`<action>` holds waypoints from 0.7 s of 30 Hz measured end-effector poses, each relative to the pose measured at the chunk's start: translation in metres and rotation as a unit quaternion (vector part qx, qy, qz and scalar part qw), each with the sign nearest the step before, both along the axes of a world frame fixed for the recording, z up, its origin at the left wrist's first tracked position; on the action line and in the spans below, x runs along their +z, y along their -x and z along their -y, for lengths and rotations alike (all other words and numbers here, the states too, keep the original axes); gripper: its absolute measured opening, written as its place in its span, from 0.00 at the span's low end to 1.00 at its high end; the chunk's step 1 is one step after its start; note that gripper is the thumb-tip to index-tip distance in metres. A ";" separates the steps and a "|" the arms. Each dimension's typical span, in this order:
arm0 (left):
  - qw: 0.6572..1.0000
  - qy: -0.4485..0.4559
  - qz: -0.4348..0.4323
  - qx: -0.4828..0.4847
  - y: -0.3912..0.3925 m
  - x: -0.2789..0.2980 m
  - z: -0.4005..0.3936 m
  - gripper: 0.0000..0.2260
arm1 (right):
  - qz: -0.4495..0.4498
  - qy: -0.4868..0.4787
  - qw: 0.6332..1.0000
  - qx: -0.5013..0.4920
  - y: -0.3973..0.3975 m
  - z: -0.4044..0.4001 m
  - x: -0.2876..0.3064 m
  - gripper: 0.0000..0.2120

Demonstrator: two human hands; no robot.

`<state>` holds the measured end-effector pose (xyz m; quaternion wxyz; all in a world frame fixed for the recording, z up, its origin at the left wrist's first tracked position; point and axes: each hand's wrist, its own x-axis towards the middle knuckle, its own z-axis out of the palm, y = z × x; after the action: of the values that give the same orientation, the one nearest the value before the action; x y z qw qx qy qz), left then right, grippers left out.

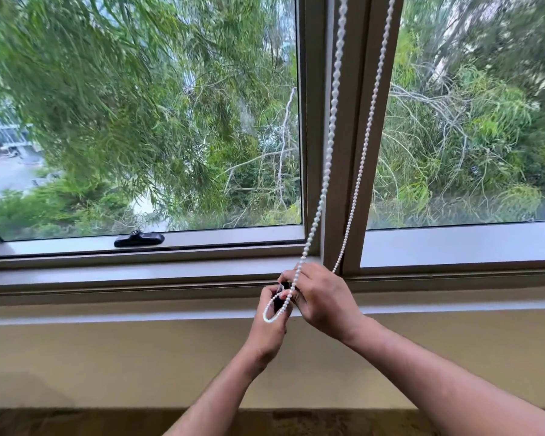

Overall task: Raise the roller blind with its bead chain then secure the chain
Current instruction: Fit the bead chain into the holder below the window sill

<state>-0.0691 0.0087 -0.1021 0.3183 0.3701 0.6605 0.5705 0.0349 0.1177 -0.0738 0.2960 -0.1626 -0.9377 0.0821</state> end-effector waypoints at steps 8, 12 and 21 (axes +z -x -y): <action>0.999 -0.003 -0.044 -0.005 -0.003 -0.003 -0.005 0.04 | 0.005 -0.076 0.997 -0.023 0.005 -0.010 -0.010 0.07; 0.998 0.011 -0.064 -0.004 0.000 -0.017 -0.008 0.05 | 0.003 -0.079 0.997 -0.025 0.003 -0.009 -0.018 0.08; 0.995 0.069 -0.030 -0.068 -0.005 -0.030 -0.013 0.10 | -0.018 -0.105 0.993 -0.045 -0.017 -0.011 -0.040 0.09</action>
<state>-0.0639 0.0214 -0.1324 0.3615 0.4084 0.6807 0.4891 0.0516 0.1283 -0.1139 0.3317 -0.1712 -0.9273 -0.0277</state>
